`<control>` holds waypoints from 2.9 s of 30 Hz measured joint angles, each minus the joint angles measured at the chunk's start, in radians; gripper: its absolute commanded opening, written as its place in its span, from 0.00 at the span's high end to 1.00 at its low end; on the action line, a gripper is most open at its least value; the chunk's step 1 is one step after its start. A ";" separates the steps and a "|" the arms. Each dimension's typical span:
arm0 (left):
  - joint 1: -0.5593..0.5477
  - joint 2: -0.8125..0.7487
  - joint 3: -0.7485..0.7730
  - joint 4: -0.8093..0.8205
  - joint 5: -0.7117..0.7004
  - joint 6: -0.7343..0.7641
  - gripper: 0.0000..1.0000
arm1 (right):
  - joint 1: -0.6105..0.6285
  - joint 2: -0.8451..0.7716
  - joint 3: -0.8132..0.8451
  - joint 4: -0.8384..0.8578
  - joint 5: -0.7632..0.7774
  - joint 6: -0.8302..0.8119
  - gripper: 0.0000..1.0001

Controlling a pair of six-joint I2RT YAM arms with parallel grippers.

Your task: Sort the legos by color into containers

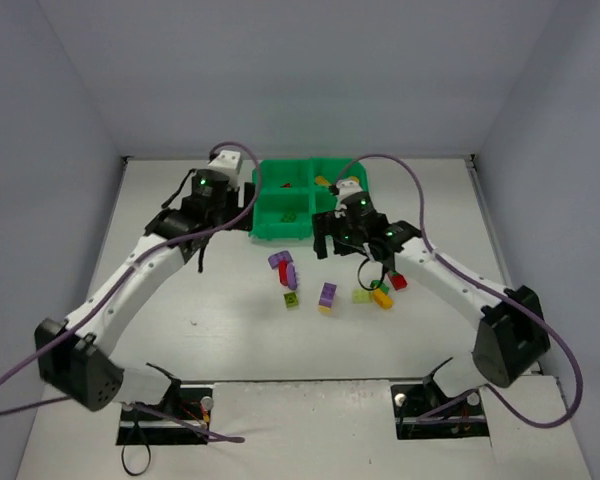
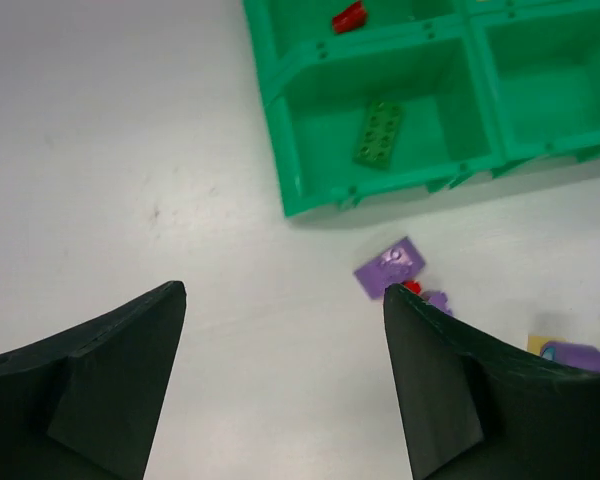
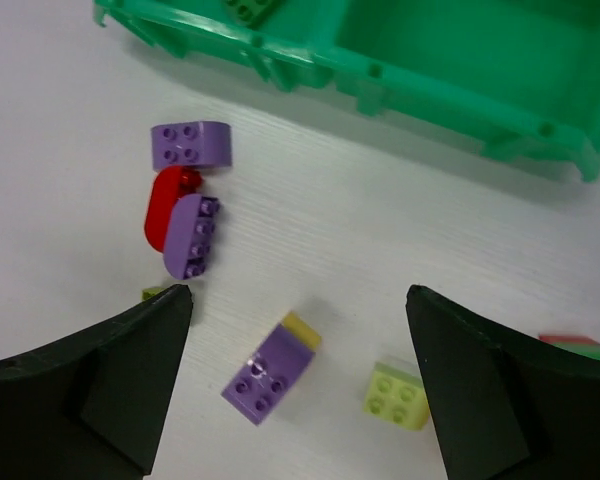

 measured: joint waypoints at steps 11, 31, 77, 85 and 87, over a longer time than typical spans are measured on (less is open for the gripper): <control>0.071 -0.434 -0.351 -0.182 -0.060 -0.148 0.26 | 0.158 0.432 0.301 0.044 -0.010 -0.106 0.10; 0.075 -0.596 -0.385 -0.322 -0.085 -0.176 0.25 | 0.253 0.752 0.463 0.089 0.144 -0.021 0.25; 0.073 -0.533 -0.451 -0.216 0.195 -0.166 0.24 | -0.117 0.610 0.450 0.092 0.169 0.011 0.17; -0.024 -0.471 -0.454 -0.182 0.272 -0.134 0.25 | -0.118 0.570 0.451 0.086 0.153 -0.008 0.07; -0.073 -0.427 -0.452 -0.174 0.278 -0.121 0.25 | -0.118 0.525 0.447 0.082 0.147 -0.014 0.07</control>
